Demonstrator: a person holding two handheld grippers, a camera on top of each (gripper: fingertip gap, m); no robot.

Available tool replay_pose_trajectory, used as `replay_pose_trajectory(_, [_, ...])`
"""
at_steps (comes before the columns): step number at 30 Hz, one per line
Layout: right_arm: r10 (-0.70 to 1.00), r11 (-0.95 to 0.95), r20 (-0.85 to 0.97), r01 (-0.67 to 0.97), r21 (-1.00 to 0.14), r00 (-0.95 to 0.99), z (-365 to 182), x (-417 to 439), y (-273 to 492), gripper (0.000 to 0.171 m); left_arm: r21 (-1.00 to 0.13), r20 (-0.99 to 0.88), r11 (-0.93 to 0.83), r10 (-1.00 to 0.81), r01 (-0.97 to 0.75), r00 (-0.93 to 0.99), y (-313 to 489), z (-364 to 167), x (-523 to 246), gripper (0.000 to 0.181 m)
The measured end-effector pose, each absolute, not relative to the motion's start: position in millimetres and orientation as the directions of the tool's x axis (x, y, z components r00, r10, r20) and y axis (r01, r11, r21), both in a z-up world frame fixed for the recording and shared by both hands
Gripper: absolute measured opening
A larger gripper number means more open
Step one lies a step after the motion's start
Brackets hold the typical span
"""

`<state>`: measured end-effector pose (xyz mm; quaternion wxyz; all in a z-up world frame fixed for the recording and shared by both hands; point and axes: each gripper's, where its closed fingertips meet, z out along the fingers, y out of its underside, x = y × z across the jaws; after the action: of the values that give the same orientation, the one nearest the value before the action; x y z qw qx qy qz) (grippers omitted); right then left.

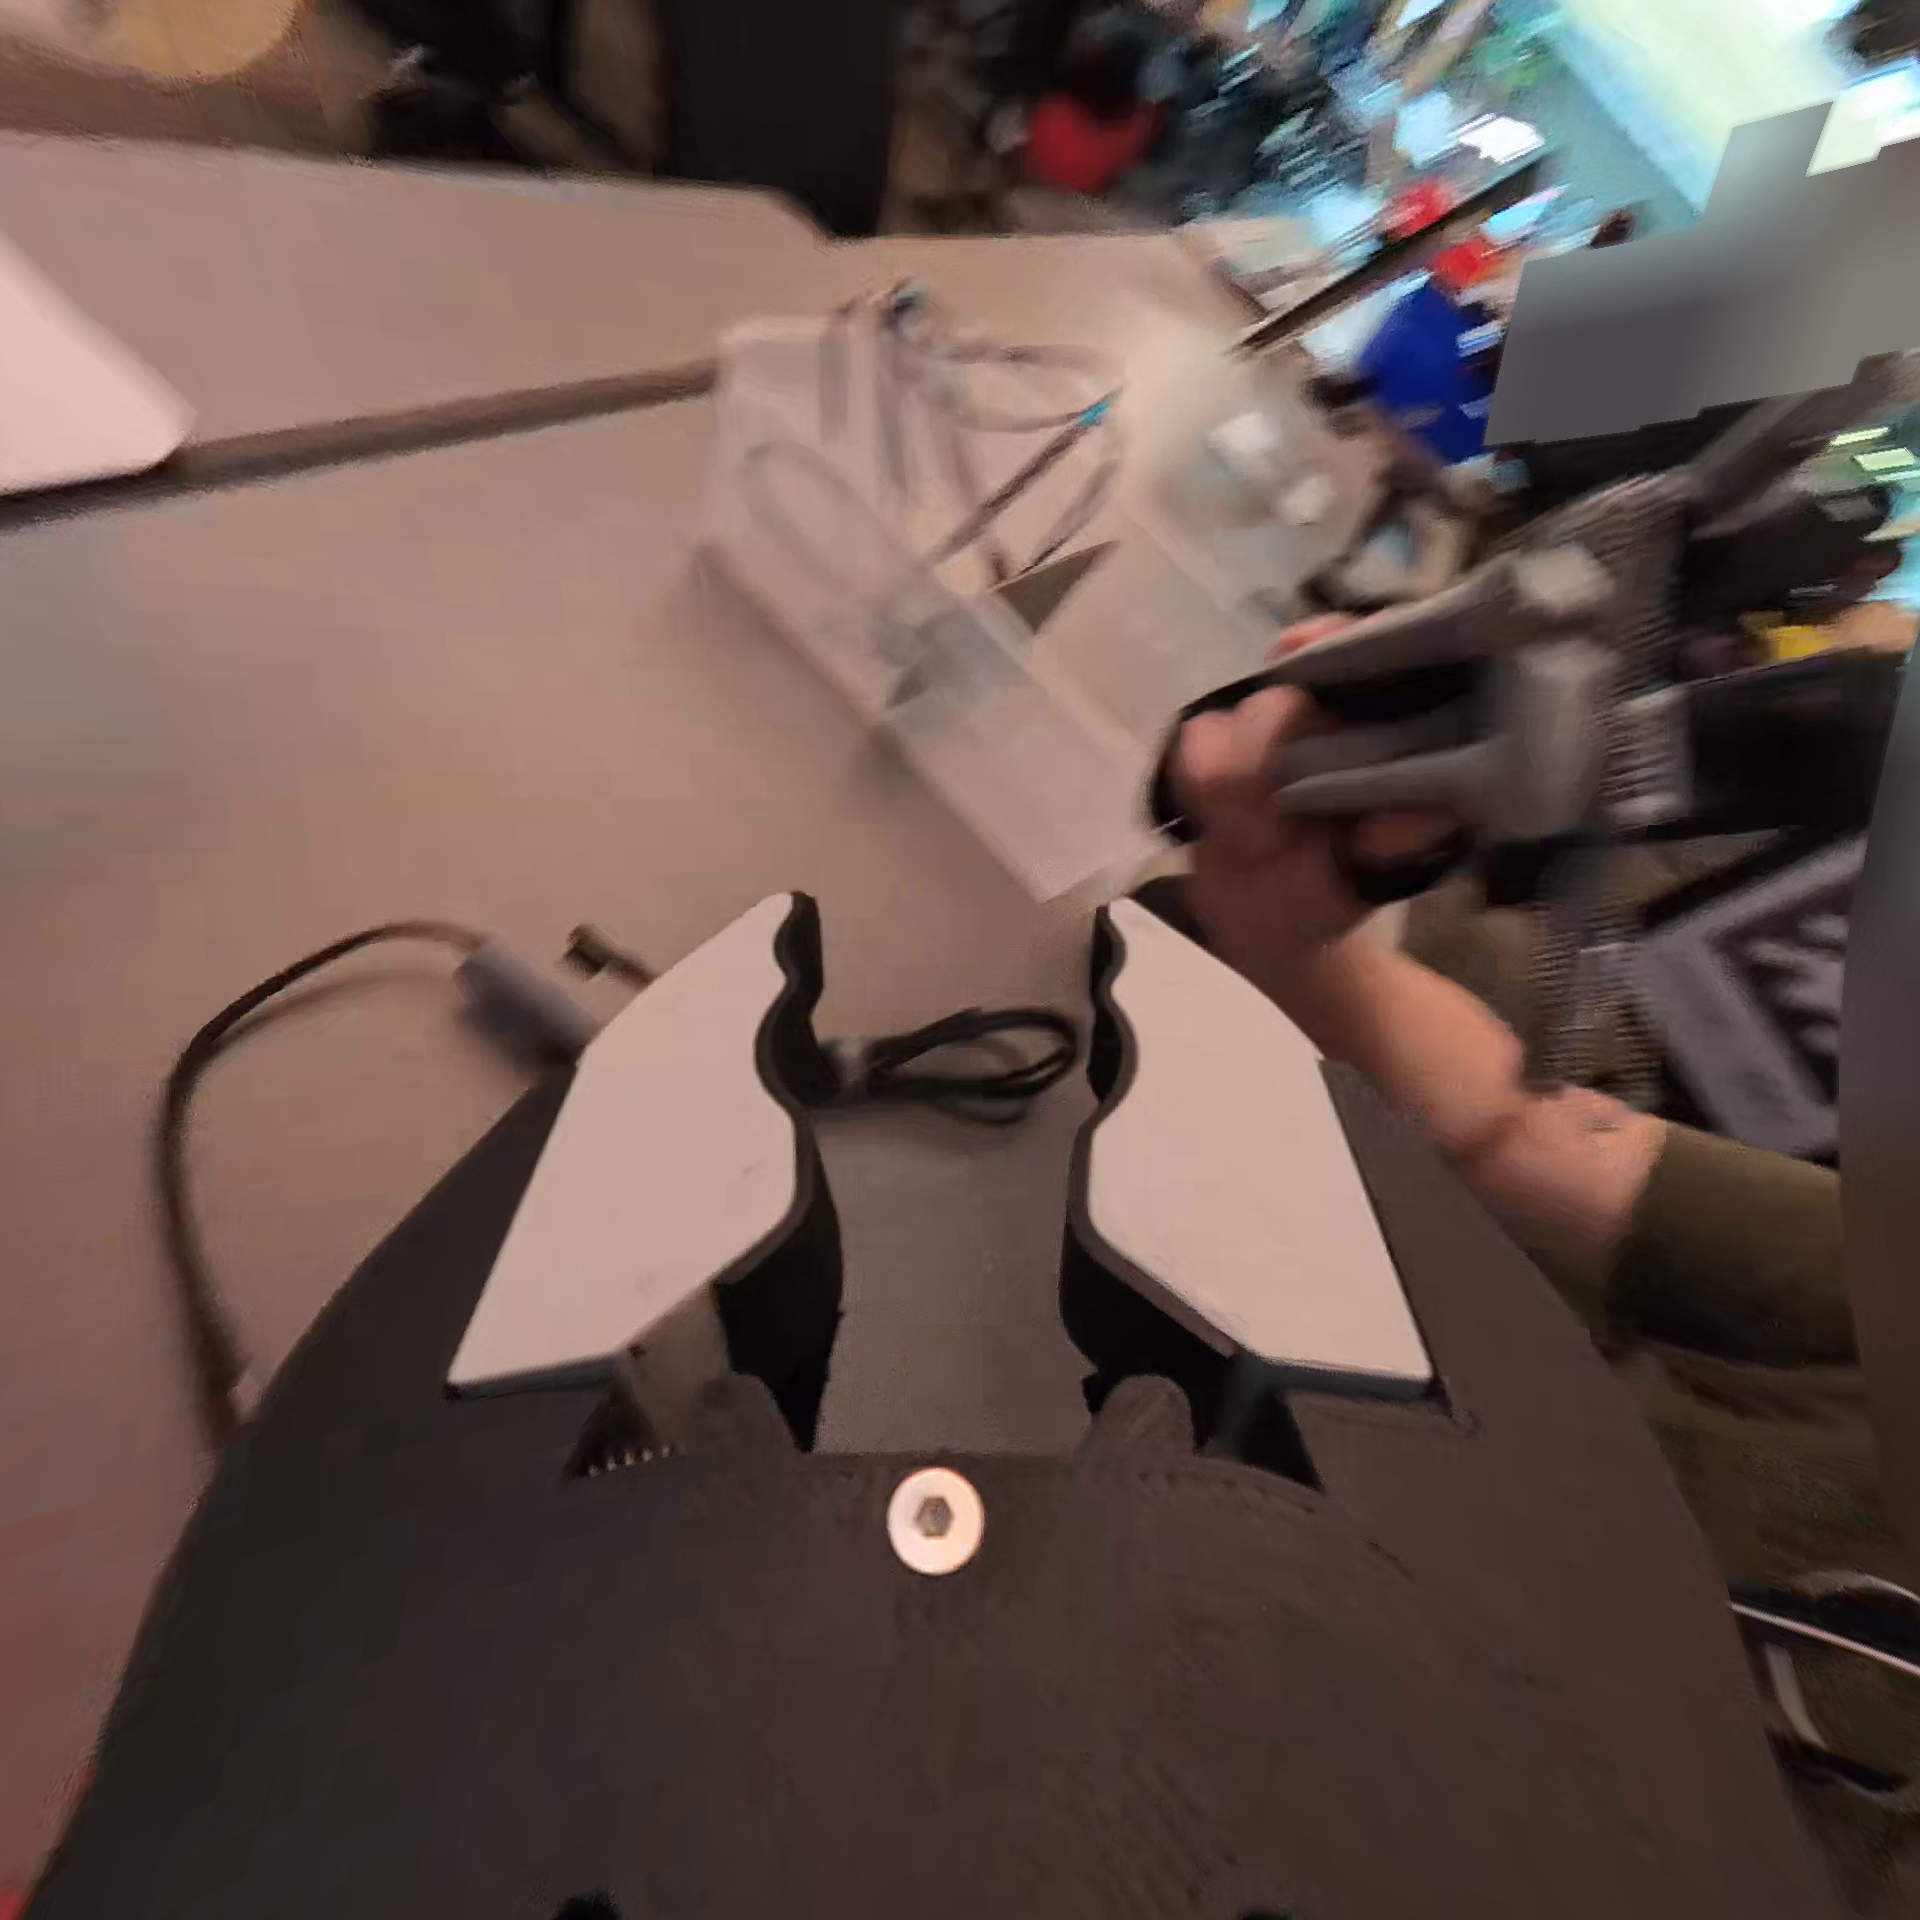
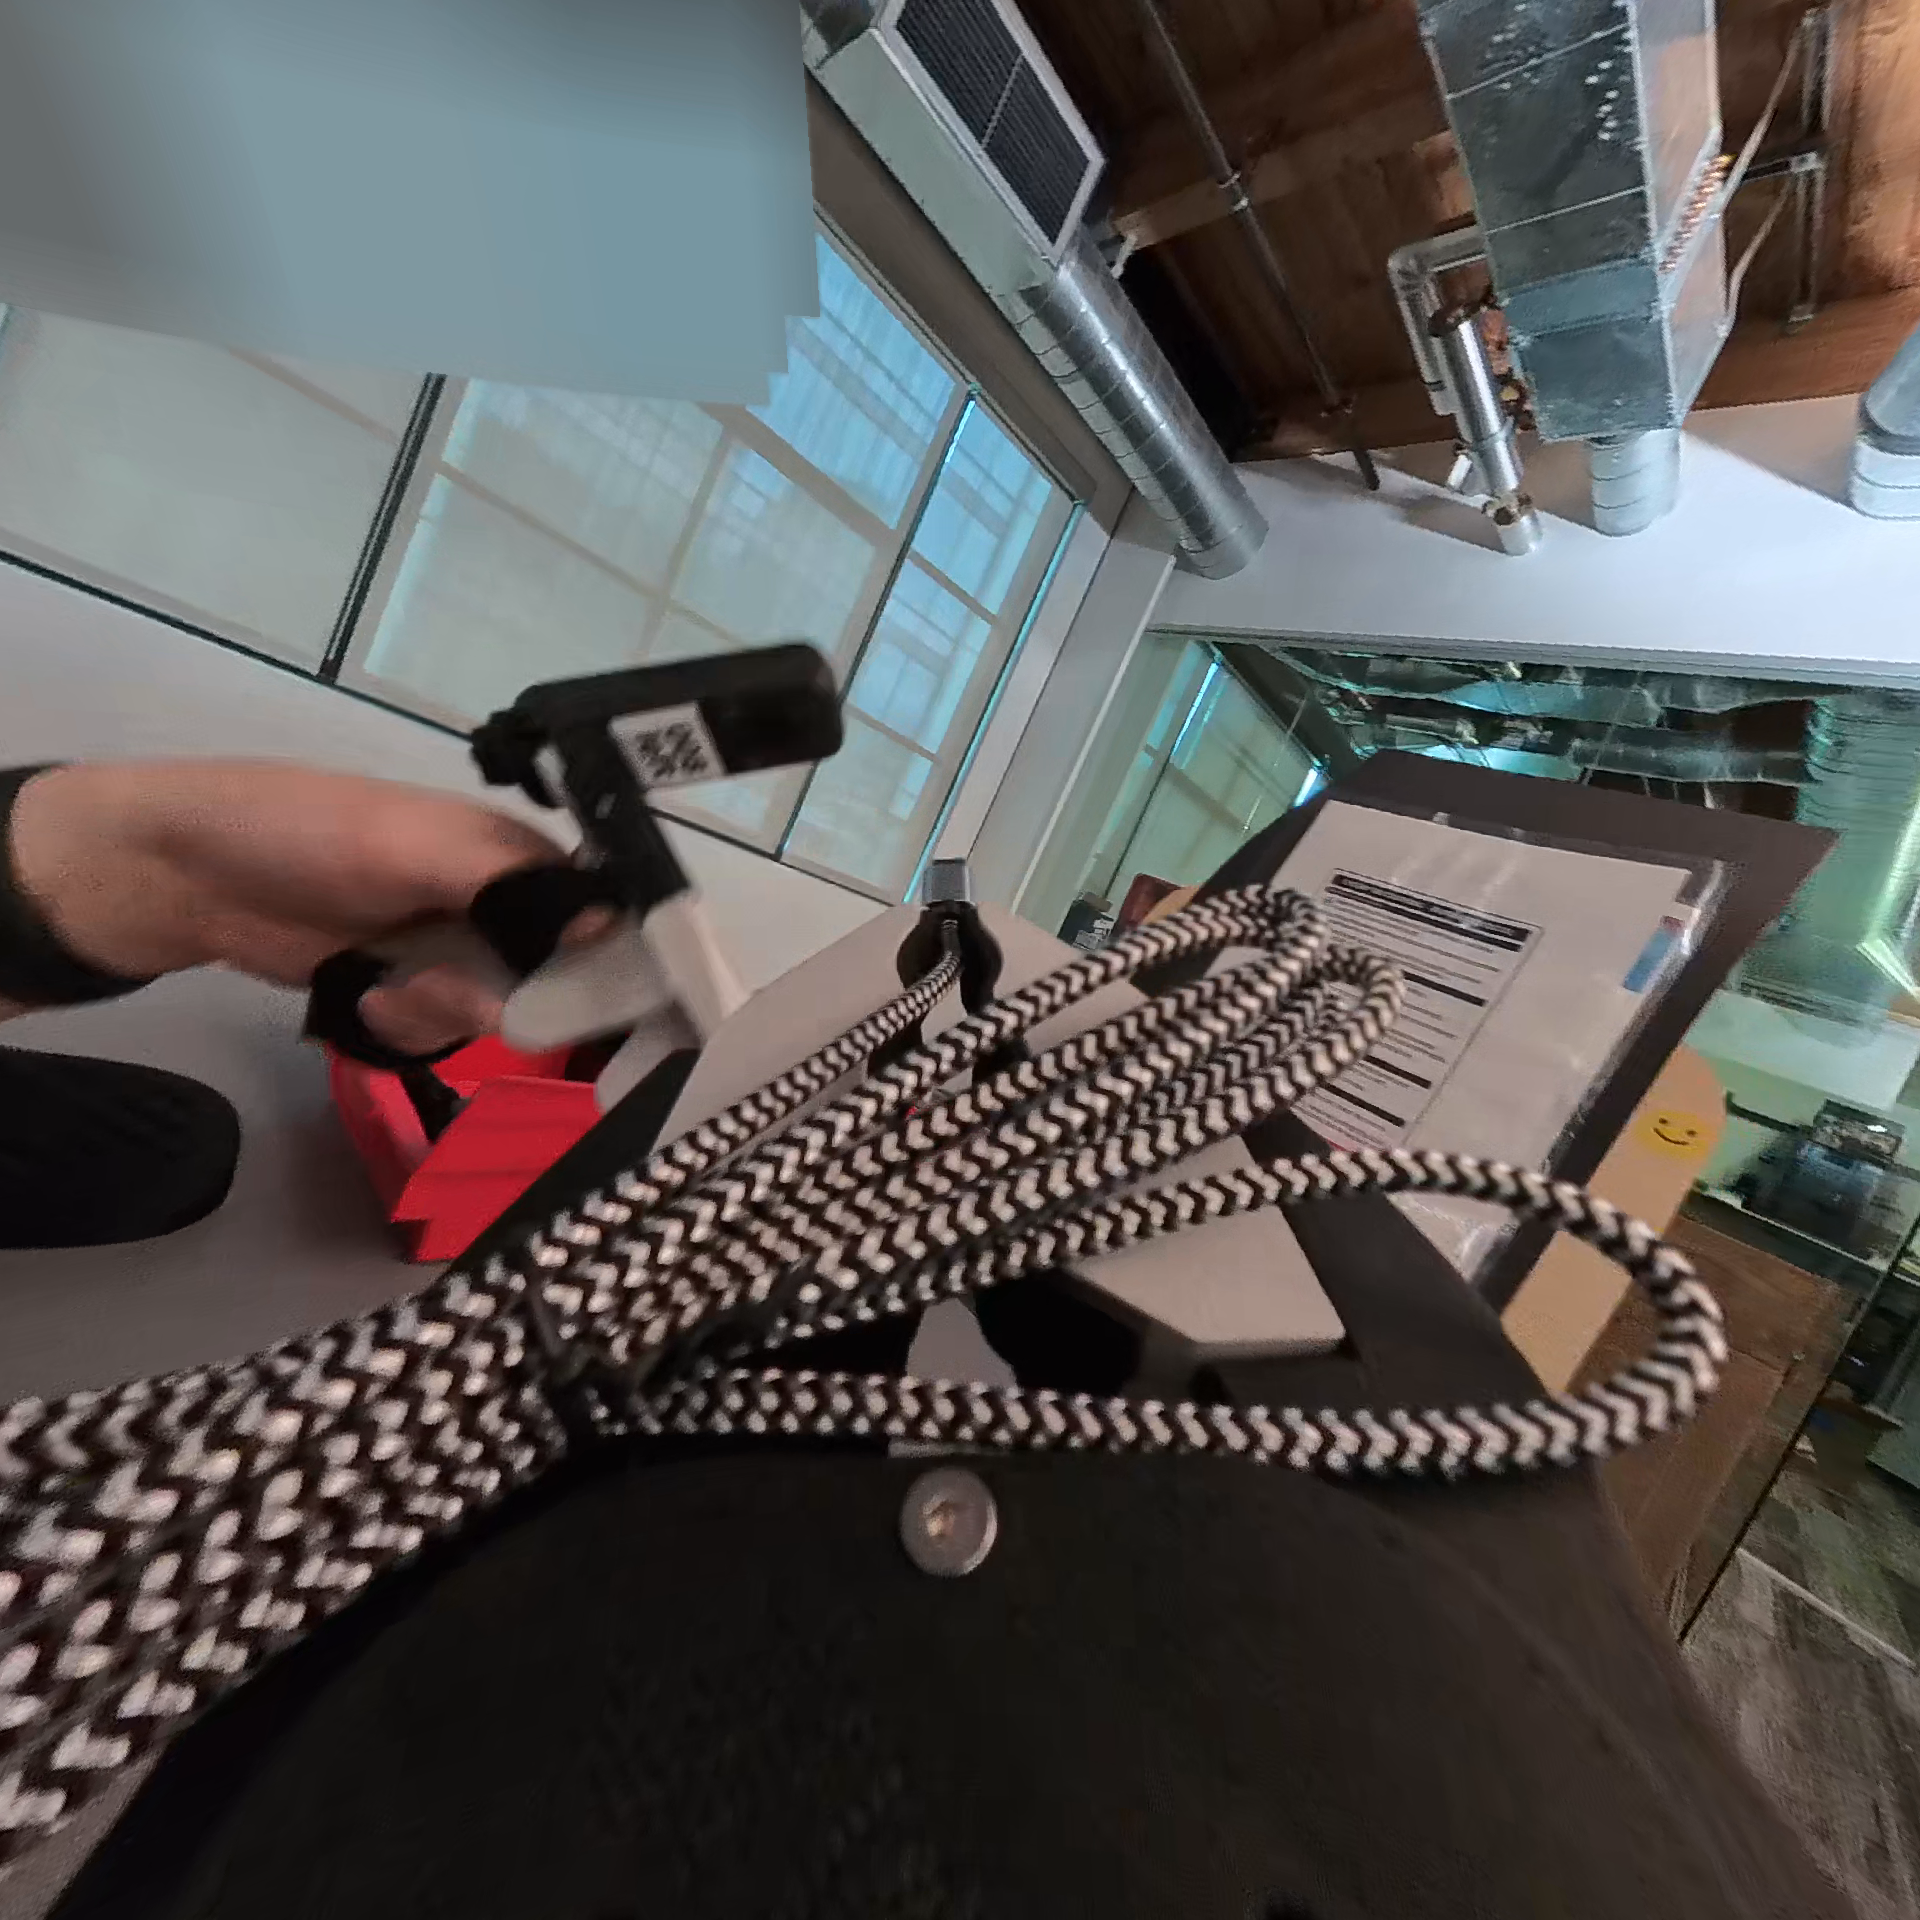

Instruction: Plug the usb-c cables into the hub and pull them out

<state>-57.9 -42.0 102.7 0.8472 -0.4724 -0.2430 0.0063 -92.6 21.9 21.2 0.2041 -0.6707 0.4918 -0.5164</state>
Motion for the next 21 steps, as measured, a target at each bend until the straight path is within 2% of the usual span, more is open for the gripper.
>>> replay_pose_trajectory(2, [0.236,0.546,0.376,0.198,-0.814,0.896,104,-49,-41,0.004,-0.713,0.477,-0.454,-0.873,-0.534,0.105,31,-24,-95,0.052])
replay_pose_trajectory(6, [0.22,0.532,0.356,0.194,-0.824,0.908,101,-38,-37,0.004,-0.558,0.513,-0.51,-0.832,-0.655,0.211,28,-90,-88,0.052])
replay_pose_trajectory(9, [0.209,0.528,0.355,0.2,-0.825,0.911,100,-34,-36,0.004,-0.466,0.445,-0.517,-0.839,-0.718,0.315,39,-121,-84,0.066])
replay_pose_trajectory(13, [0.199,0.525,0.358,0.209,-0.825,0.912,99,-31,-35,0.004,-0.328,0.368,-0.51,-0.844,-0.795,0.39,41,-146,-82,0.068])
replay_pose_trajectory(16, [0.193,0.52,0.356,0.213,-0.827,0.914,97,-28,-34,0.004,-0.293,0.258,-0.462,-0.881,-0.837,0.396,44,-153,-82,0.063])
replay_pose_trajectory(21, [0.19,0.517,0.344,0.204,-0.831,0.92,97,-23,-34,0.005,-0.167,0.164,-0.382,-0.92,-0.909,0.357,42,-157,-93,0.047])
